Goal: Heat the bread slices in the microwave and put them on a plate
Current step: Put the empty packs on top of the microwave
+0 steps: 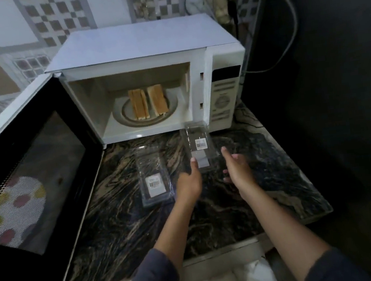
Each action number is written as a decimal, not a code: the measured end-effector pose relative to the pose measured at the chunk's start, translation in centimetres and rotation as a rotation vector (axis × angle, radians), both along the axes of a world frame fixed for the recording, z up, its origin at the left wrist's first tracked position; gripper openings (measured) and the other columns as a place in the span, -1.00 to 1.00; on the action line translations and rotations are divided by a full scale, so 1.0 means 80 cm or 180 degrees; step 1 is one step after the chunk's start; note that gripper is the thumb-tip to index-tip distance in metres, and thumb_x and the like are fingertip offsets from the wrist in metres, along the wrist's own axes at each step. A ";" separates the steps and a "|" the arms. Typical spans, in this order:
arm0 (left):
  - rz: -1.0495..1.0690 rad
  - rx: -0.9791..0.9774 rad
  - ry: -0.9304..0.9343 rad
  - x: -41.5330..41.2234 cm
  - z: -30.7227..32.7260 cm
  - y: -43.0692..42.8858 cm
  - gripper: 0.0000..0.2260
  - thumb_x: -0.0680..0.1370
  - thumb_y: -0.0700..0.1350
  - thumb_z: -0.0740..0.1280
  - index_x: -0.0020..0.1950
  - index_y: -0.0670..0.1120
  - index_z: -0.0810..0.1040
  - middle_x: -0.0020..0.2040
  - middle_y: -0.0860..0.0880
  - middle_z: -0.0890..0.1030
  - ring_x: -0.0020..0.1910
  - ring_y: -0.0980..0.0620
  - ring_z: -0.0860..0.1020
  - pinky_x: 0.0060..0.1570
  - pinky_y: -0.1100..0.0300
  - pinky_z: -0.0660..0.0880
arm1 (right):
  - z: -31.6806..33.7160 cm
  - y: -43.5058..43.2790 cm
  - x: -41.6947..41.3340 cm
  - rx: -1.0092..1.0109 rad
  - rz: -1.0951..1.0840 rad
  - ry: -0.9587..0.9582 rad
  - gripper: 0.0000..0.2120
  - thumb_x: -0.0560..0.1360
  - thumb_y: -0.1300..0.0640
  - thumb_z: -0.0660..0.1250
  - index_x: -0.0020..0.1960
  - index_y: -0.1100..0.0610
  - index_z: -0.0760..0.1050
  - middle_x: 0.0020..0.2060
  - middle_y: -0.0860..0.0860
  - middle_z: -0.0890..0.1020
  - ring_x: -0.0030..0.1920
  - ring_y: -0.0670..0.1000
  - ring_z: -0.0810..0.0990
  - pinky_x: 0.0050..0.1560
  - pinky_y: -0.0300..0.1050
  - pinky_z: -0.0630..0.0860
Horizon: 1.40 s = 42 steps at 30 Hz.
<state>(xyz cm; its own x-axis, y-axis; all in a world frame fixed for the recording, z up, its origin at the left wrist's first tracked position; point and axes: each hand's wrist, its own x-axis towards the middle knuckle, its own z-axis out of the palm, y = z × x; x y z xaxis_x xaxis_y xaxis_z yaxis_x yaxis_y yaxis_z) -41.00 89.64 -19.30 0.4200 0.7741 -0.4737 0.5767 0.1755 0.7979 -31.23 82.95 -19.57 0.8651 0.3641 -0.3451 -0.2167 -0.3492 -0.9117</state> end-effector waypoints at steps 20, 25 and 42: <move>0.1204 -0.1427 -0.1150 0.032 -0.039 0.034 -0.88 0.52 -0.37 0.23 -0.23 -0.27 0.44 -0.32 -0.17 0.51 -0.35 0.02 0.51 -0.51 0.40 0.50 | -0.031 0.024 0.030 -0.0214 0.0313 0.0519 -0.81 0.52 0.35 0.24 -0.26 0.21 0.39 -0.39 0.12 0.54 -0.39 -0.05 0.55 -0.49 -0.38 0.50; 0.1213 -0.1621 -0.0987 0.032 -0.042 0.038 -0.93 0.48 -0.38 0.26 -0.18 -0.31 0.52 -0.28 -0.20 0.57 -0.35 0.00 0.56 -0.46 0.36 0.54 | -0.025 0.023 0.036 -0.0576 0.0485 0.0365 -0.82 0.50 0.37 0.24 -0.26 0.21 0.41 -0.41 0.10 0.55 -0.40 -0.07 0.54 -0.45 -0.35 0.50; 0.0930 -0.1384 -0.0801 0.027 -0.028 0.028 -0.86 0.53 -0.34 0.27 -0.24 -0.28 0.44 -0.31 -0.18 0.54 -0.39 0.01 0.55 -0.49 0.32 0.54 | -0.025 0.015 0.038 -0.0981 0.0788 -0.0141 -0.81 0.46 0.34 0.24 -0.31 0.19 0.41 -0.46 0.11 0.57 -0.42 -0.01 0.57 -0.25 -0.15 0.56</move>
